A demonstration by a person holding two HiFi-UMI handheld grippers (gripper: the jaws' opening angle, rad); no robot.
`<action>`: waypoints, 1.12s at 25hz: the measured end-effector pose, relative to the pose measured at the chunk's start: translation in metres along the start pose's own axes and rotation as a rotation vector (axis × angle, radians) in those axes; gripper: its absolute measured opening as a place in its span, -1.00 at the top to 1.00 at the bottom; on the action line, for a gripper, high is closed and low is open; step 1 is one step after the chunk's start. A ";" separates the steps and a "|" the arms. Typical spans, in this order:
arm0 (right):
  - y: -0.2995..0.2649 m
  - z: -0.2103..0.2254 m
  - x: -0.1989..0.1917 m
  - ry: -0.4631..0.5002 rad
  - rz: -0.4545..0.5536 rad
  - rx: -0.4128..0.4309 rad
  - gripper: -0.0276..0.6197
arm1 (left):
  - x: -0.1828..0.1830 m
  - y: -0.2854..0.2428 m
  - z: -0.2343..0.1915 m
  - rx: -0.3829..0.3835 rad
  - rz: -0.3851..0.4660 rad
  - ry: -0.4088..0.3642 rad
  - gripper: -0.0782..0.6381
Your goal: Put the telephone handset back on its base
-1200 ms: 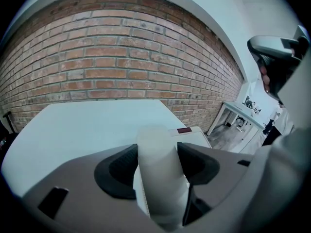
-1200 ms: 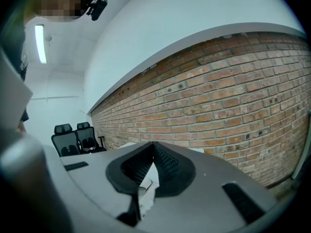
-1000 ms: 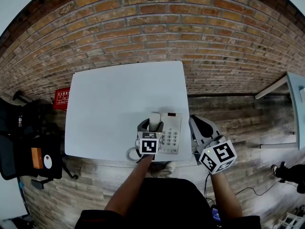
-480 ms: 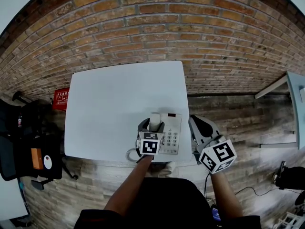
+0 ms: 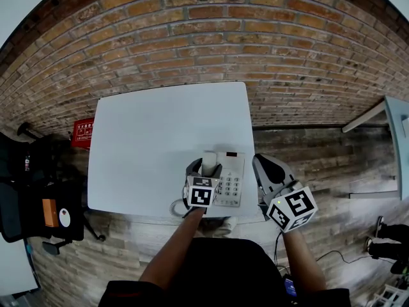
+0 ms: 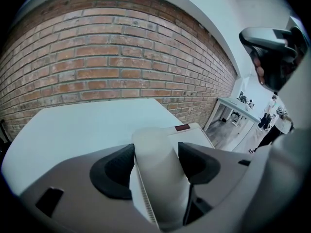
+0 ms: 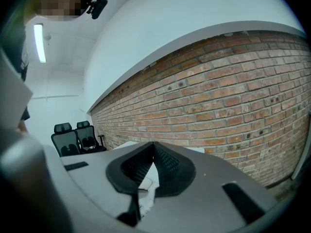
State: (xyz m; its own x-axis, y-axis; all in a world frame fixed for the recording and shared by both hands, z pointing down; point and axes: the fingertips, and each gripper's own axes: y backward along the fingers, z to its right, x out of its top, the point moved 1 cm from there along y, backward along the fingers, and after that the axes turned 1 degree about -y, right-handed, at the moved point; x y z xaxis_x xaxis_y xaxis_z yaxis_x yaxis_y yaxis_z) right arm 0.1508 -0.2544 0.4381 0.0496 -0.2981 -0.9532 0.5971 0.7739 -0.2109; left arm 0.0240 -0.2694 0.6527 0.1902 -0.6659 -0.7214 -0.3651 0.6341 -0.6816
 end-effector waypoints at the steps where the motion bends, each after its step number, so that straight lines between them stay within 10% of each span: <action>1: 0.000 -0.001 0.000 0.000 0.000 0.000 0.88 | 0.001 0.001 0.000 -0.001 0.001 -0.003 0.01; 28: 0.002 -0.020 0.010 0.009 0.036 0.005 0.88 | 0.060 0.072 0.003 -0.087 0.199 -0.083 0.05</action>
State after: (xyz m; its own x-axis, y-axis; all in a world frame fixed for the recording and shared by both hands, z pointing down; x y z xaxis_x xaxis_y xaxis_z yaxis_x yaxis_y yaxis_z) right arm 0.1366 -0.2450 0.4239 0.0636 -0.2650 -0.9622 0.5993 0.7811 -0.1755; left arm 0.0122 -0.2630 0.5600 0.1794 -0.4941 -0.8507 -0.4794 0.7112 -0.5142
